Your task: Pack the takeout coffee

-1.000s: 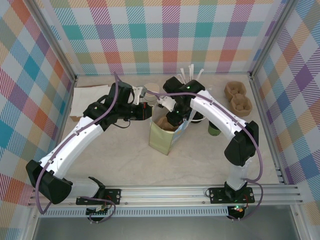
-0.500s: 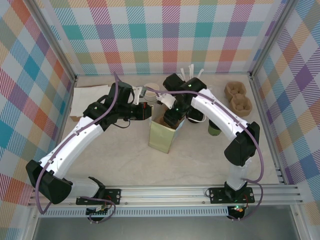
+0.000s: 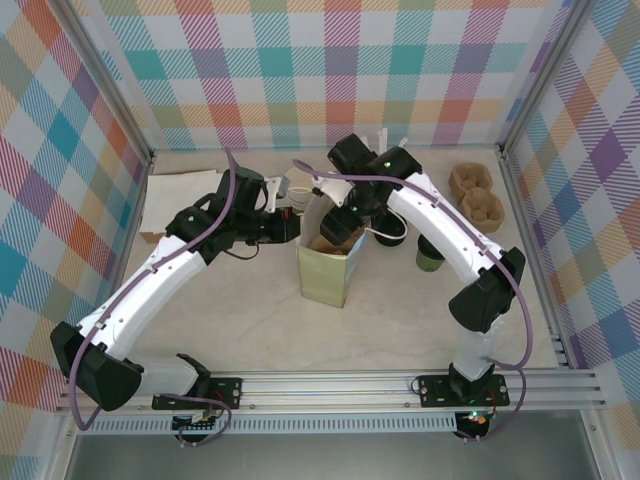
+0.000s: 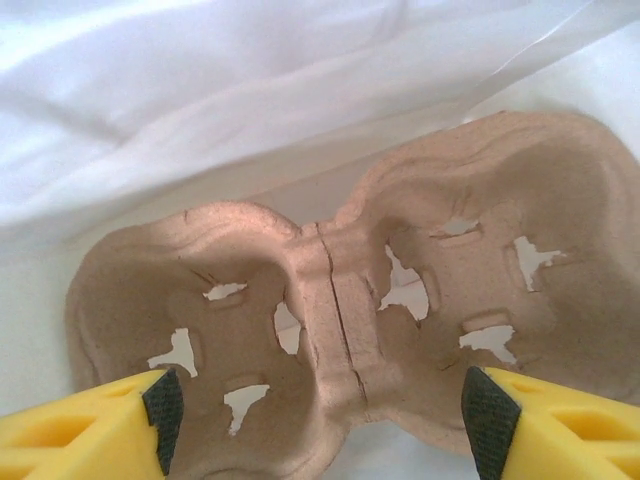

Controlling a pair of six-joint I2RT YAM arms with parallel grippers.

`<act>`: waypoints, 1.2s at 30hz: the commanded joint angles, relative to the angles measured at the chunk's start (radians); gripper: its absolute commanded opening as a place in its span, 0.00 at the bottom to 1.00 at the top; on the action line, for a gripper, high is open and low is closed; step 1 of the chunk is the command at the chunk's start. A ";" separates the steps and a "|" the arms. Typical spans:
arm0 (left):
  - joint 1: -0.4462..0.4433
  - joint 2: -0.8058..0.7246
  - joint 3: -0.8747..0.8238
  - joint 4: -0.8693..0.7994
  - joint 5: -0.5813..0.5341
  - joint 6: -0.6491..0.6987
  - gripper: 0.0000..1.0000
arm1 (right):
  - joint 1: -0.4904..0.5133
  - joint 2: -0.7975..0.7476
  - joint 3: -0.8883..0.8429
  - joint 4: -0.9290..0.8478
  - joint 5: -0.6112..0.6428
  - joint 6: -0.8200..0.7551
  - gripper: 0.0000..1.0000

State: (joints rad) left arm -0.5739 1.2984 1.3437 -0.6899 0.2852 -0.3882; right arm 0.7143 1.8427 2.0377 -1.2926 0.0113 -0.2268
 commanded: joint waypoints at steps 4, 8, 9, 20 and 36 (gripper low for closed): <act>-0.010 -0.045 -0.029 -0.018 -0.020 -0.037 0.02 | -0.001 -0.066 0.080 0.030 -0.048 0.038 0.83; -0.010 -0.060 -0.046 -0.005 -0.022 -0.060 0.01 | -0.008 -0.064 0.124 0.026 -0.043 0.062 0.83; -0.011 -0.063 -0.051 -0.004 -0.025 -0.066 0.01 | -0.012 -0.066 0.139 0.028 -0.039 0.074 0.83; -0.011 -0.101 -0.046 0.011 -0.016 -0.098 0.45 | -0.075 -0.196 0.168 0.211 0.014 0.316 0.90; 0.045 0.097 0.374 -0.235 -0.082 0.152 0.63 | -0.343 -0.407 -0.201 0.259 0.122 0.465 1.00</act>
State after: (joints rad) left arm -0.5472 1.3262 1.6588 -0.8444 0.1997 -0.3336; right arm 0.3840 1.4792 1.8751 -1.0618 0.1036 0.2054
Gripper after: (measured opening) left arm 0.632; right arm 0.998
